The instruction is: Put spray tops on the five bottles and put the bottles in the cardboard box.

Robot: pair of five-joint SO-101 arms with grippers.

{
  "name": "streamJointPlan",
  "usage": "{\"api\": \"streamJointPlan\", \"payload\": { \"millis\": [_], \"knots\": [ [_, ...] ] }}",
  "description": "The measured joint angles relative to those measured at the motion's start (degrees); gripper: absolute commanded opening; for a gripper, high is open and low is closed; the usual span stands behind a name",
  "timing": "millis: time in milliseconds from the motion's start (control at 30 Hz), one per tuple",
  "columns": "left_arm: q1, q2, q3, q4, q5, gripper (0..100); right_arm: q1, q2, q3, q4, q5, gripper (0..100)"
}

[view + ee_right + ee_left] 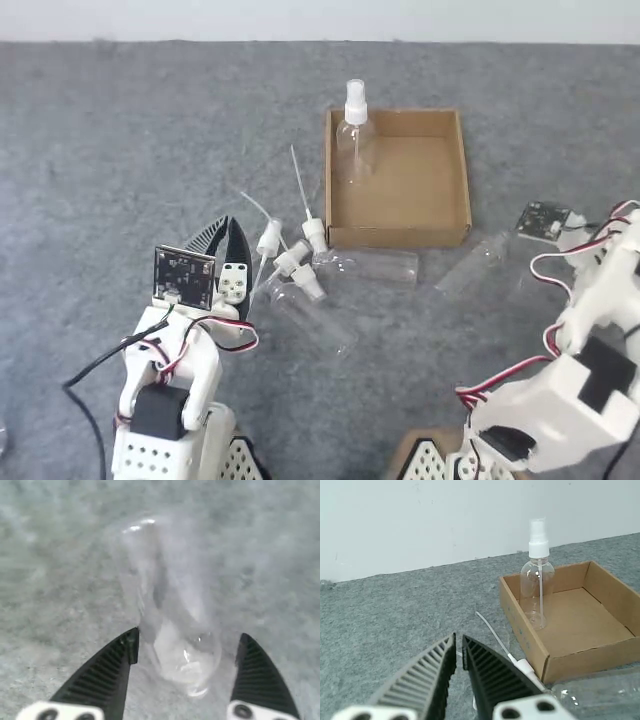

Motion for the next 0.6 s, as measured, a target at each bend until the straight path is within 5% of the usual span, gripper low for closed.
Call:
{"api": "streamJointPlan", "payload": {
  "millis": [367,600],
  "knots": [
    [0.0,0.0,0.0,0.0,0.0,1,0.0,-12.6,0.0,0.5,-4.5,30.5],
    [0.0,0.0,0.0,0.0,0.0,1,-7.3,-19.1,0.0,10.9,-28.0,15.1]
  ]
}}
